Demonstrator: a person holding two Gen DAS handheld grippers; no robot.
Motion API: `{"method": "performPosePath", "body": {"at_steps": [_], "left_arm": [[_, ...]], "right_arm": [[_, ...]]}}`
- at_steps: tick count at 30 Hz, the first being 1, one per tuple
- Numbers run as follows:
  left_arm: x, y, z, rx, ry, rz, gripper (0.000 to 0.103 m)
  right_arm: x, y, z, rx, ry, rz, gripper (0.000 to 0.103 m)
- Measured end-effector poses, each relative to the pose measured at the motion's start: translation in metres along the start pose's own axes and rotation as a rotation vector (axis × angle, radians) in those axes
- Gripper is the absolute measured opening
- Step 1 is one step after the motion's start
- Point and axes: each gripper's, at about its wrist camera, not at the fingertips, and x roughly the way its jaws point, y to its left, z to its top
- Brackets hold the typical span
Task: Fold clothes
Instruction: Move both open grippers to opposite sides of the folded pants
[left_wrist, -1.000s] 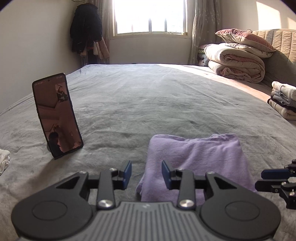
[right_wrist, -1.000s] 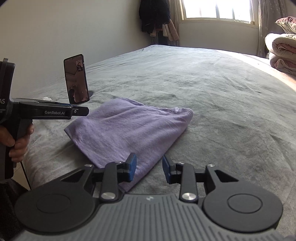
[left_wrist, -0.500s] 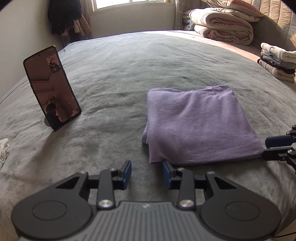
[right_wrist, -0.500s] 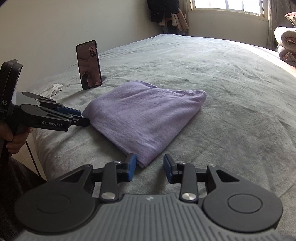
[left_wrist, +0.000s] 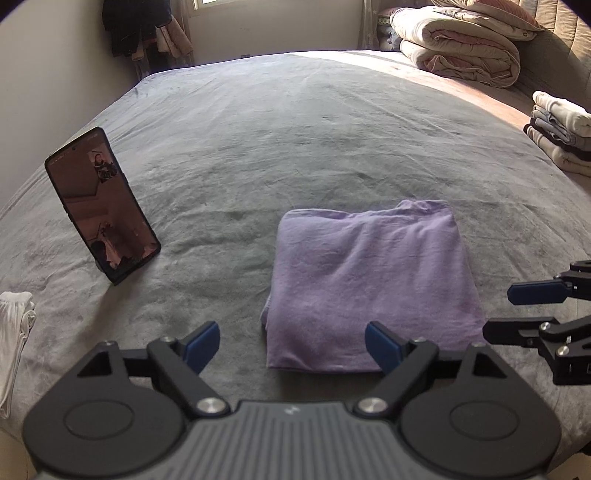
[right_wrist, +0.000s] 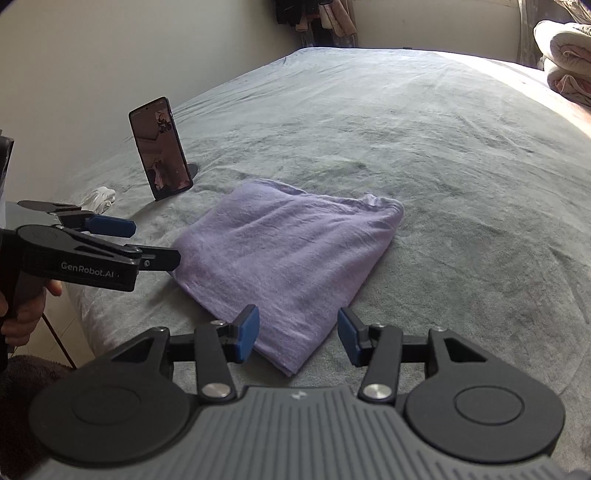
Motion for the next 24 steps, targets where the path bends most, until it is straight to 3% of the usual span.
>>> {"method": "performPosePath", "body": {"at_steps": [9, 18, 24], "left_arm": [[0.016, -0.010, 0.008, 0.062, 0.045, -0.035, 0.096], [0.055, 0.035, 0.020, -0.014, 0.115, -0.139, 0.096], [0.092, 0.074, 0.029, -0.203, 0.162, -0.347, 0.092]], "right_arm": [[0.006, 0.003, 0.010, 0.038, 0.058, 0.035, 0.067], [0.023, -0.023, 0.016, 0.142, 0.089, 0.045, 0.067], [0.043, -0.055, 0.017, 0.325, 0.078, 0.107, 0.067]]}}
